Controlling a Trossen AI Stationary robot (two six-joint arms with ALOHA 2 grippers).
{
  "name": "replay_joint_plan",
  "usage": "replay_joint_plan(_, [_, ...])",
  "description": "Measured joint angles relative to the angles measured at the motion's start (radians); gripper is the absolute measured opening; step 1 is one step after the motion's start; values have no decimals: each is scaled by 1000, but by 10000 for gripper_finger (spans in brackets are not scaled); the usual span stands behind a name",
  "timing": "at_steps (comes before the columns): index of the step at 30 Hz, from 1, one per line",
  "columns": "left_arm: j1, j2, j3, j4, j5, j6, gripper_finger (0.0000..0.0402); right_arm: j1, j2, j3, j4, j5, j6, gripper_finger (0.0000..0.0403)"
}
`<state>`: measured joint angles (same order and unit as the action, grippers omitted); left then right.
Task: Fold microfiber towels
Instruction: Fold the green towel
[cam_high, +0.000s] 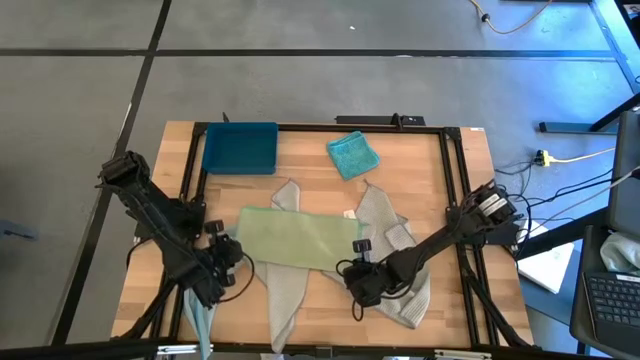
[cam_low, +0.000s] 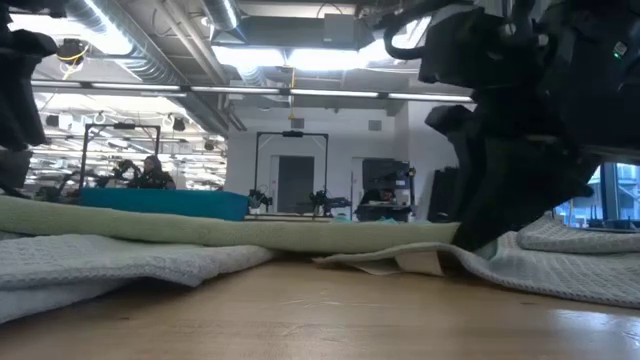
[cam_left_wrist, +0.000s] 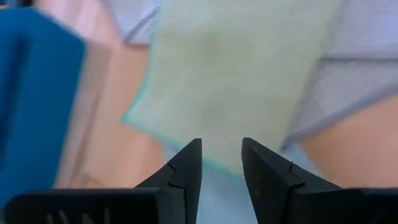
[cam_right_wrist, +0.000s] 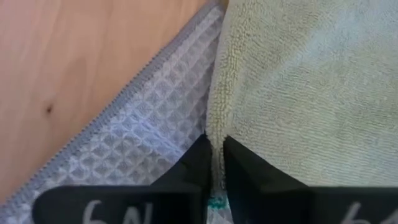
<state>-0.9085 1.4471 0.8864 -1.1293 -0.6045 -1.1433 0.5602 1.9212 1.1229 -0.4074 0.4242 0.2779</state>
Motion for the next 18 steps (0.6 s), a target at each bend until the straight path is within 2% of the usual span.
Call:
replay_joint_plan(7, [-22, 0, -23, 229, -31, 222, 107, 0, 9, 0, 11, 0, 6, 56])
replay_joint_plan(13, [-7, 0, -115, 265, 58, 255, 107, -3, 9, 0, 25, 0, 8, 57])
replay_joint_plan(18, [-15, 0, -161, 295, 64, 329, 116, -3, 9, 0, 26, 0, 9, 57])
